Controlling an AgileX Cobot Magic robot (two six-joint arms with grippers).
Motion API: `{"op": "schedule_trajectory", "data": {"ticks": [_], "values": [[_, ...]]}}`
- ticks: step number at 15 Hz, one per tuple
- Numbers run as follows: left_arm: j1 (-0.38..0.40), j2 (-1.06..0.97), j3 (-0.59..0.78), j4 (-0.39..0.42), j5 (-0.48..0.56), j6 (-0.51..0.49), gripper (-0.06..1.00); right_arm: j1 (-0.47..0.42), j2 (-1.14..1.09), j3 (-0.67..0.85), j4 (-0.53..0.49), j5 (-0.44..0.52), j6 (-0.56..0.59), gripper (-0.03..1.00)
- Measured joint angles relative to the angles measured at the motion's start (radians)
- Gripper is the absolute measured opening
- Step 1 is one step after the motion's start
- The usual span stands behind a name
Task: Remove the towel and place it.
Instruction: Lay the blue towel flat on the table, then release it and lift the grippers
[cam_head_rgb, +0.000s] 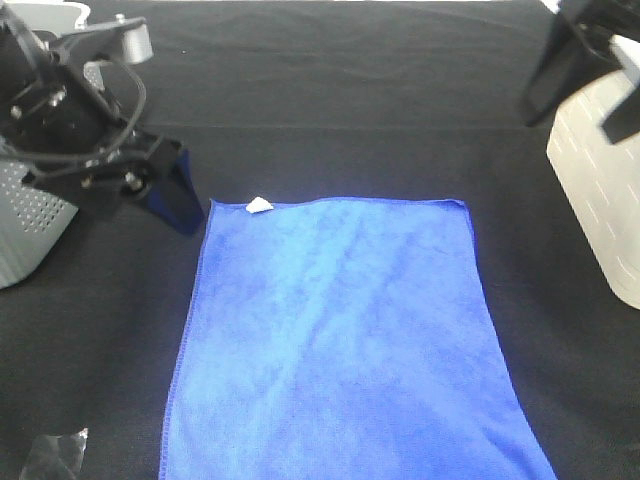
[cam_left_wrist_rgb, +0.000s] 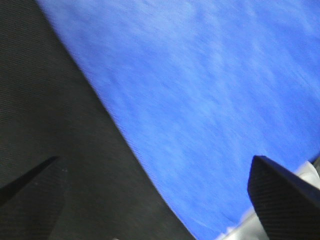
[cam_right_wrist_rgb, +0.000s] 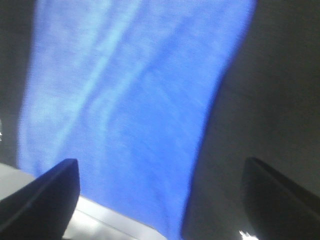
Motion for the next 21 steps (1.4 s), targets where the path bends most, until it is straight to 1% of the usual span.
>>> {"op": "schedule_trajectory", "data": {"ticks": [1,3,7,8,12,13,15,18,21], "values": [[0.032,0.038,-0.042,0.006,0.005,0.01,0.9,-0.015,0.053,-0.037,0.034,0.004,-0.031,0.82],[0.08,0.115,-0.114,0.002,0.024,0.04,0.9,-0.021,0.158,-0.103,0.033,0.004,-0.049,0.82],[0.165,0.287,-0.265,-0.107,0.096,0.105,0.9,-0.021,0.377,-0.254,0.032,0.005,-0.06,0.82],[0.185,0.355,-0.342,-0.14,0.109,0.116,0.9,-0.021,0.446,-0.319,0.031,0.005,-0.068,0.82],[0.19,0.569,-0.593,-0.165,0.164,0.123,0.9,-0.021,0.6,-0.481,0.031,0.005,-0.074,0.82],[0.19,0.622,-0.663,-0.166,0.184,0.123,0.9,-0.021,0.634,-0.512,0.031,0.005,-0.075,0.82],[0.19,0.717,-0.76,-0.174,0.222,0.112,0.9,-0.021,0.681,-0.541,0.029,0.005,-0.075,0.82],[0.19,0.789,-0.8,-0.198,0.258,0.103,0.9,-0.042,0.734,-0.542,0.011,0.005,-0.075,0.82],[0.19,0.826,-0.803,-0.204,0.259,0.102,0.9,-0.064,0.757,-0.542,0.005,0.005,-0.075,0.82]]}}
